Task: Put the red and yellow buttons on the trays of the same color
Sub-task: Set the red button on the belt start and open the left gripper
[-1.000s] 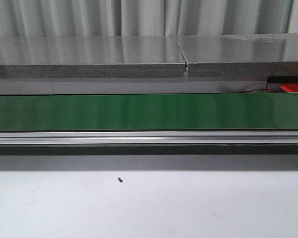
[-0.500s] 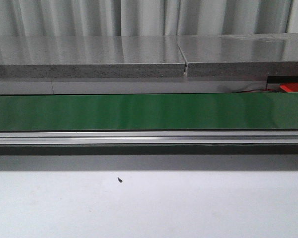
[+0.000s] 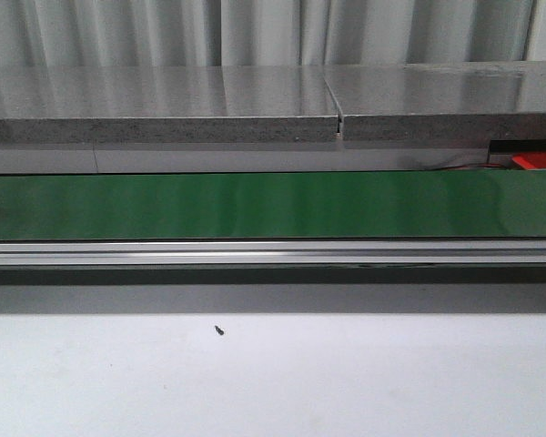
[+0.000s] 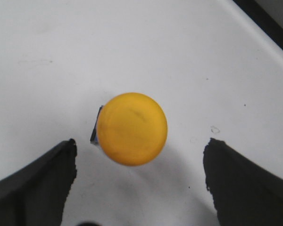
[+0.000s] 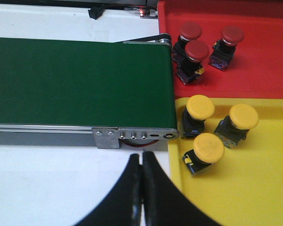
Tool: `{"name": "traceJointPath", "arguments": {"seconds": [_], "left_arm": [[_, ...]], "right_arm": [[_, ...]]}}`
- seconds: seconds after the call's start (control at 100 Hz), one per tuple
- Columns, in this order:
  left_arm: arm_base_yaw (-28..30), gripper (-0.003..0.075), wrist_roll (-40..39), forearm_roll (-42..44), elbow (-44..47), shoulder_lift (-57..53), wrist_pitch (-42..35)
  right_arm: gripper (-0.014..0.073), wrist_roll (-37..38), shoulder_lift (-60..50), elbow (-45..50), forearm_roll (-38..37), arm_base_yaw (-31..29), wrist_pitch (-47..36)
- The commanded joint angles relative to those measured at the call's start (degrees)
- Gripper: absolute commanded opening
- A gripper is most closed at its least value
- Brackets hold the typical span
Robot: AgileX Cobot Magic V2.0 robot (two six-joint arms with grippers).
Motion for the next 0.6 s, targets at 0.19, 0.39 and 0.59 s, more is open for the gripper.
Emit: {"name": "traceJointPath", "arguments": {"seconds": [0.19,0.39,0.59], "left_arm": [[-0.25,0.0497,0.26,0.95,-1.73,-1.88,-7.42],[-0.25,0.0274,0.26,1.09,-1.73,-1.59,-9.15],[-0.25,0.013,0.26,1.09,-1.73,-1.38,-8.92]], "right_arm": [[-0.0067,-0.59,-0.16,-1.49,-0.34,-0.02,-3.31],[-0.0067,-0.59,-0.16,-1.49,-0.34,-0.02,-3.31],[-0.0067,-0.59,-0.16,-1.49,-0.34,-0.02,-3.31]]}}
